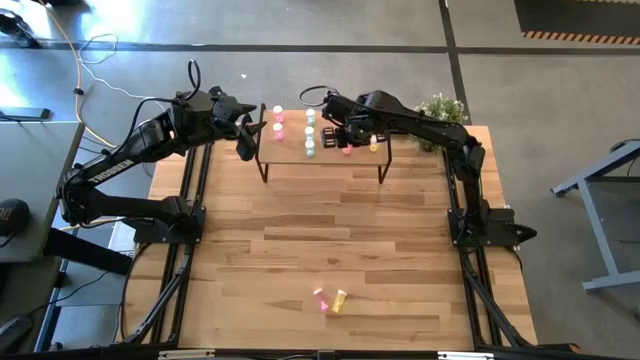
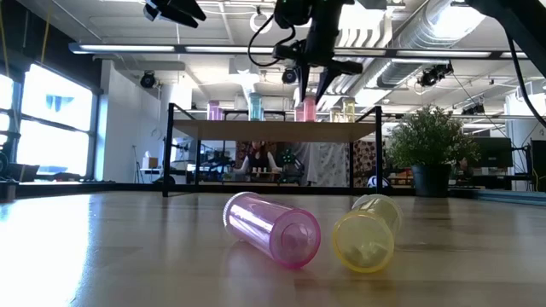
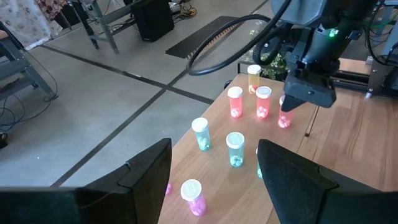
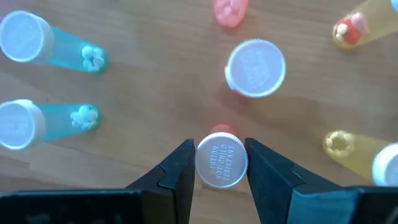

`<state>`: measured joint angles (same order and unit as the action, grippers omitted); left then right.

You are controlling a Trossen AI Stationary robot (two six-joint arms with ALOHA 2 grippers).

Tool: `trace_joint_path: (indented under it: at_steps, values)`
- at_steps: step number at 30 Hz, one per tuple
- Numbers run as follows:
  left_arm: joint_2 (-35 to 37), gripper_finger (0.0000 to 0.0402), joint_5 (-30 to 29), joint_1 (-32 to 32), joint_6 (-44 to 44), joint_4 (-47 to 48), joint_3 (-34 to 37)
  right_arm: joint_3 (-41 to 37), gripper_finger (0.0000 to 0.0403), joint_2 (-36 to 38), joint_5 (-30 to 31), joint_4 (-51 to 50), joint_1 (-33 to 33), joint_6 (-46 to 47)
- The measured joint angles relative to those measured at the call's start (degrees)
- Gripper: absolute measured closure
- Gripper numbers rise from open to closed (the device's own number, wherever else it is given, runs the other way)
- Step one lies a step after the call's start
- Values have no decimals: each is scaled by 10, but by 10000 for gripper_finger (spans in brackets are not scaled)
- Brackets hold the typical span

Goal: Pick and place medicine bottles onto shelf by color
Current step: Adjust the orange pill bottle on the shelf

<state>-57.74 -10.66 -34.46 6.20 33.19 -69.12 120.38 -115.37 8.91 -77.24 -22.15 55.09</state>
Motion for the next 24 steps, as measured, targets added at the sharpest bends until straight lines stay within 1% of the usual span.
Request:
trace_joint_path:
  at_steps: [11, 17, 24]
  values:
    - [0, 174, 0, 0, 0, 0, 0, 0, 284, 1, -2, -12, 8, 3]
    - [0, 174, 0, 0, 0, 0, 0, 0, 283, 1, 2, -13, 8, -16]
    - [0, 174, 0, 0, 0, 0, 0, 0, 255, -2, 13, -15, 8, -26]
